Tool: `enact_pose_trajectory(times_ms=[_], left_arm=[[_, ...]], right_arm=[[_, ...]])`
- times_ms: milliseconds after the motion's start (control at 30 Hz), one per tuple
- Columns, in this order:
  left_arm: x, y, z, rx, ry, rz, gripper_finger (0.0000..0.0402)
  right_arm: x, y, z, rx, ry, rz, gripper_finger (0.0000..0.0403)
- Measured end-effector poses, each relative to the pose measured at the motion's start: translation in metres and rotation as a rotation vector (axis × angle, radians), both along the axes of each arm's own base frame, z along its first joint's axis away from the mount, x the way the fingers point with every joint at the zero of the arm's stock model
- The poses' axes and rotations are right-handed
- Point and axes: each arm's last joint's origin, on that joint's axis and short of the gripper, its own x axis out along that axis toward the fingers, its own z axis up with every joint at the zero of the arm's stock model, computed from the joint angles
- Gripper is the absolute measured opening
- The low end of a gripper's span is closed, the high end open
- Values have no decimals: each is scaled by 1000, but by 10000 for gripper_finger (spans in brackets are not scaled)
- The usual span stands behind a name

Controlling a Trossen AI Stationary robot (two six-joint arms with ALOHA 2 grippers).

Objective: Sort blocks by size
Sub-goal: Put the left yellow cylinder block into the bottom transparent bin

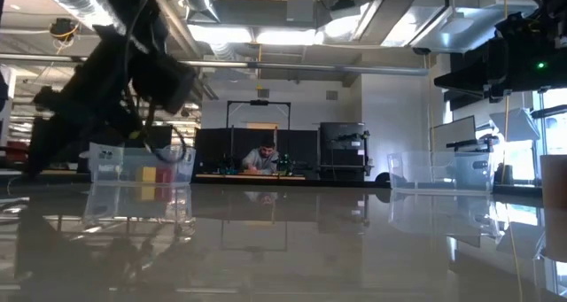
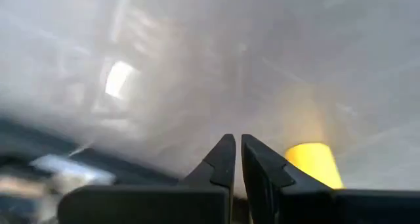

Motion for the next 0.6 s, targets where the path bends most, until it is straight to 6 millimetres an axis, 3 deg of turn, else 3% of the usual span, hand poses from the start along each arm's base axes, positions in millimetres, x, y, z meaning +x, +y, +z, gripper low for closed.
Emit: enact_pose_trajectory(times_ms=[233, 400, 600], left_arm=[[3, 6, 56, 143, -191, -15, 15], [-13, -6, 85, 177, -364, 64, 17], [-30, -12, 102, 150, -469, 160, 75]], right_arm=[[0, 0, 2, -5, -16, -1, 17], [0, 0, 2, -6, -18, -1, 17], [0, 0, 2, -7, -18, -2, 17]])
